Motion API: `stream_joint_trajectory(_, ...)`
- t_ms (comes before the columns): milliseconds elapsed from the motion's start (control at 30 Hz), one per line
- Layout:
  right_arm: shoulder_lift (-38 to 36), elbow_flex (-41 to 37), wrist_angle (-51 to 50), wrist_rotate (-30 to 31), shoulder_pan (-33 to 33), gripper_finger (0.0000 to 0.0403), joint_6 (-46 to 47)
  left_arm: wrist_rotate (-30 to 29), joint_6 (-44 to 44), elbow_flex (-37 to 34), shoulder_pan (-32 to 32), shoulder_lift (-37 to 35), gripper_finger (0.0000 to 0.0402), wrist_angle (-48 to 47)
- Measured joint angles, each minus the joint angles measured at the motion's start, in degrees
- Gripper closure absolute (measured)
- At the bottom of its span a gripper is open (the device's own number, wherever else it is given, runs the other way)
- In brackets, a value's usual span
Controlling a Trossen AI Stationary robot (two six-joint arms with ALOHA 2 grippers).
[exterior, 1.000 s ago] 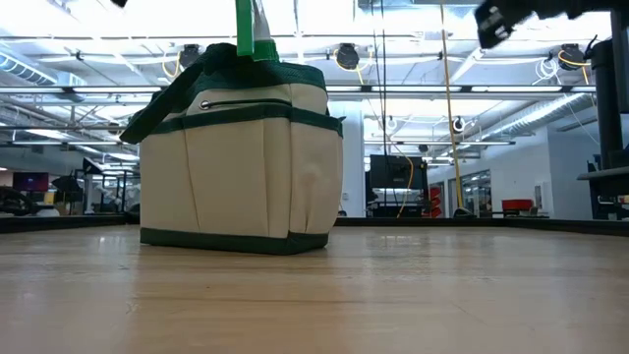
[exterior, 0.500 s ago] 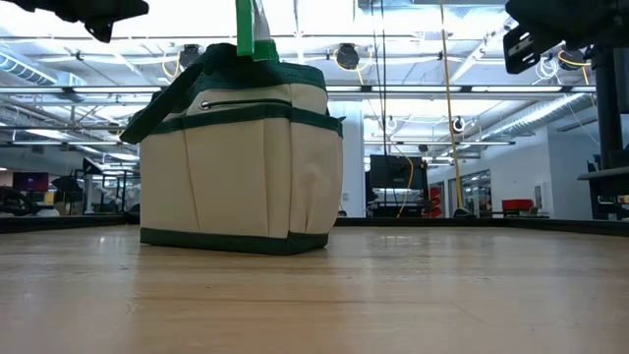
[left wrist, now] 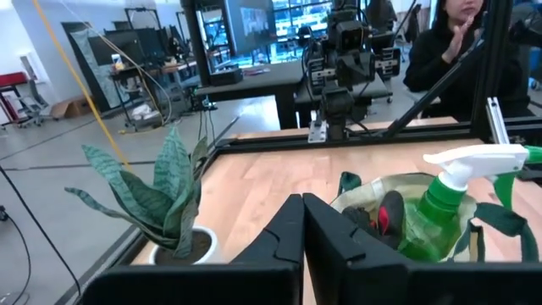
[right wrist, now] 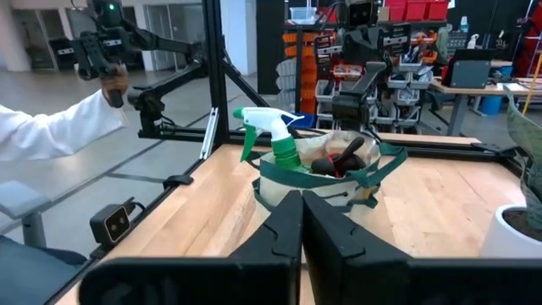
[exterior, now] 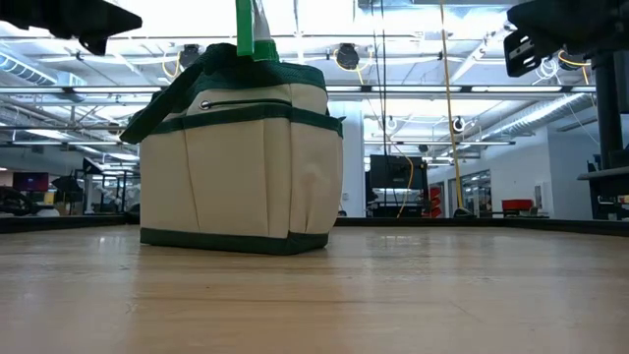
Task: Pick & Place Garden tools in Gardening bag
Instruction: Return to Home Position
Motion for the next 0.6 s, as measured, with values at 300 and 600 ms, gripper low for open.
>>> stream_joint_trajectory(300, 0.0, -0.04, -0.63, 0.09, 0.0, 0.0403, -0.27, 0.11, 1.02, -3.59, -0.02, -0.89, 0.0396, 3.15)
stream_joint_trajectory(600, -2.57, -6.72, 5.72, 0.04, 0.0, 0.0403, 0.35, 6.68, 4.61, -7.14, -0.02, -0.89, 0.0396, 9.53)
